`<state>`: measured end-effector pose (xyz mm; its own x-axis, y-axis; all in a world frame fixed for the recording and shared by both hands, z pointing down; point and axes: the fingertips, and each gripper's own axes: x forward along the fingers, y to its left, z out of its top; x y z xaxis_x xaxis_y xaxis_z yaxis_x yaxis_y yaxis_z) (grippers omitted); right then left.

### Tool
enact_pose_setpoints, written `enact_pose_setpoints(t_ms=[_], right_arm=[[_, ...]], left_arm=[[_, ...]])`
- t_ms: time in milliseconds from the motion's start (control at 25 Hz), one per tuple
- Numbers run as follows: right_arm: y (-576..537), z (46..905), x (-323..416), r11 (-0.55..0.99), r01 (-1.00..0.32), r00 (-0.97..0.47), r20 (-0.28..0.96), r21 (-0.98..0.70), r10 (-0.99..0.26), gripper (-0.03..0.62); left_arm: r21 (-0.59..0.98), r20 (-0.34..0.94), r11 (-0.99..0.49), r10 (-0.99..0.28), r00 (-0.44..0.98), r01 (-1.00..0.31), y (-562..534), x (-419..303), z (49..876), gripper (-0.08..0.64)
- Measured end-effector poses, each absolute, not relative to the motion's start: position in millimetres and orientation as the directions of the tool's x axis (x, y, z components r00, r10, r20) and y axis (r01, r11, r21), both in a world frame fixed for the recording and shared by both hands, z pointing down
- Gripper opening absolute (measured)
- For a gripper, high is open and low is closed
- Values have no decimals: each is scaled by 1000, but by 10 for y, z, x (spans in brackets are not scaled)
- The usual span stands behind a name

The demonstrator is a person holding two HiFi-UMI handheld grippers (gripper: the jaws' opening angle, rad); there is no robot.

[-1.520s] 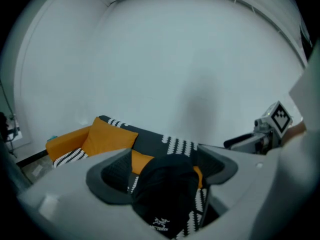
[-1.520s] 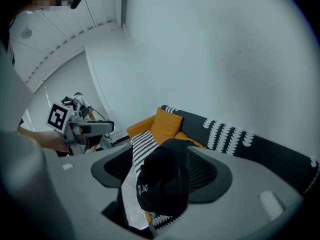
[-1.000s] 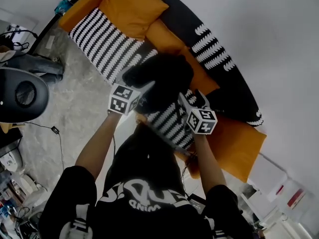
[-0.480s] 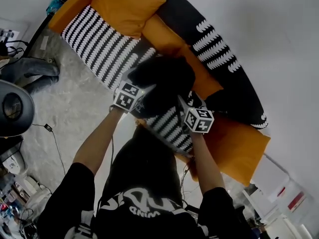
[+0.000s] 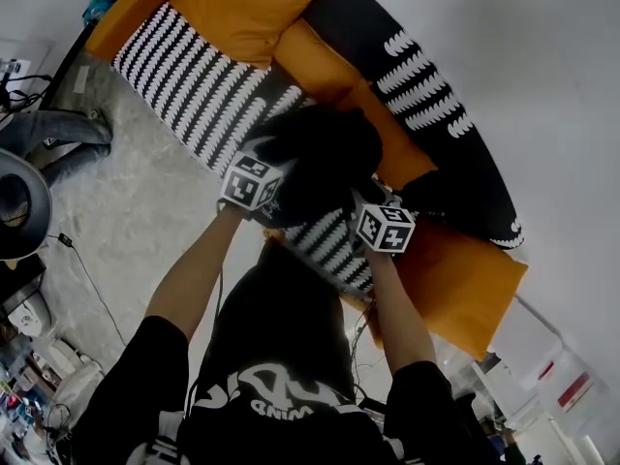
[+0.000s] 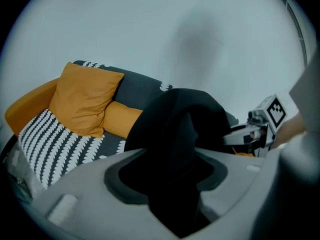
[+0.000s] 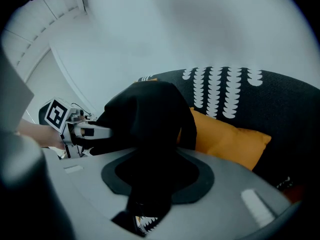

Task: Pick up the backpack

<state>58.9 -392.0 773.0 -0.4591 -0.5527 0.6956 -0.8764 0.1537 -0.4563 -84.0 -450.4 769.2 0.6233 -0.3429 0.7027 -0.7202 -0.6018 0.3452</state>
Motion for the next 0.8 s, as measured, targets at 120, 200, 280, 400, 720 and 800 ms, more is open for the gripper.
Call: enact_pose_setpoints(t_ms=[120,200,280,400,720,800], right_arm=[[-3901,7745,551,168,-878,-461,699,-448,-546,104],[-3896,7746,518,169,-873,-470,696,-457,-543,76],[-3893,7729,493,161,-866,-479,689,-474,-544,37],[-3878,7648,454,172,-847,-506,666,-502,-548,15],[-3834,7066,246,281,-783,-603,565,-556,-563,11],[-3789,6940,243,279,-788,-597,571,-549,-564,11]], left_arm=[[358,699,-586,-347,625,-727,-4472,-850,7710,146],[365,692,-582,-352,630,-727,-4426,-841,7716,88],[374,687,-588,-344,640,-717,-4359,-814,7709,44],[407,679,-578,-327,657,-708,-4268,-810,7669,23],[466,627,-495,-399,669,-733,-4296,-1041,7178,15],[468,618,-487,-417,667,-738,-4281,-1067,7013,15]])
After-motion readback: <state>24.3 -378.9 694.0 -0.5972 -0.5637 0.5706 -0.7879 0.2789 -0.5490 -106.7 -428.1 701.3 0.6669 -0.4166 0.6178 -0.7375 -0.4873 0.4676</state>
